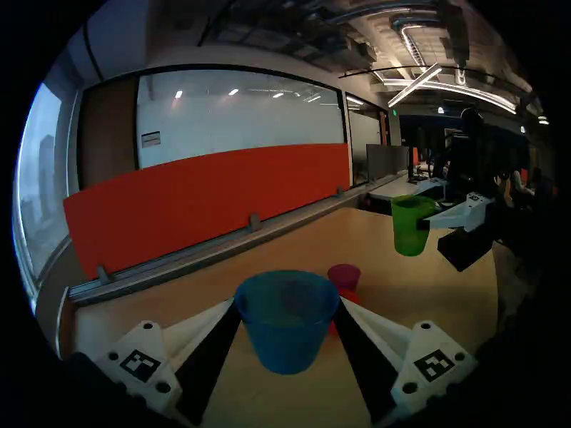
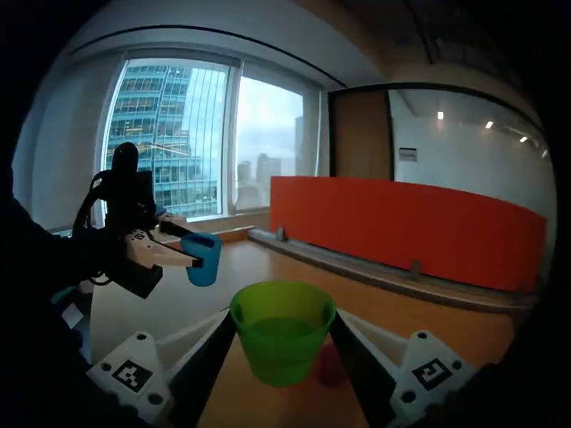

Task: Pour water

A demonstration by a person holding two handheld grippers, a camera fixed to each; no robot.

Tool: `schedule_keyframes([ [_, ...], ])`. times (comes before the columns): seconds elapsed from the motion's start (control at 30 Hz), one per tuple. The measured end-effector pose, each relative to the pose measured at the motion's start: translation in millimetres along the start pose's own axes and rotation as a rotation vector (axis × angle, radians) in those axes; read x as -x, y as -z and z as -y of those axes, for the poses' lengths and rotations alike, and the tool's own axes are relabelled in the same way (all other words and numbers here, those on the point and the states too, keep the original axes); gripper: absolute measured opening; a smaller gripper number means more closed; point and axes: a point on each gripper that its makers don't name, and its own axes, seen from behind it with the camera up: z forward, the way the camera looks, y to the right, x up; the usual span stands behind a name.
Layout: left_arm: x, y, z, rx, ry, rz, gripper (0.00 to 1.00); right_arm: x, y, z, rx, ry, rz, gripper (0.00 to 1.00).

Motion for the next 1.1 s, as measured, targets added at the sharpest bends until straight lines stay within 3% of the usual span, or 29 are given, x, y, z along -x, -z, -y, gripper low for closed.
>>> schedule_keyframes([
  [0.5, 42.1, -15.2, 8.7, -0.024, -0.041, 0.124, 0.88, 41.8, -11.3, 2.5, -0.034, 0.002, 0.119, 0.91],
  [1.1, 109.1, -29.0, -4.2, 0.067, -0.048, 0.329, 0.88, 95.8, -18.4, 3.7, -0.073, -0.003, 0.260, 0.91],
])
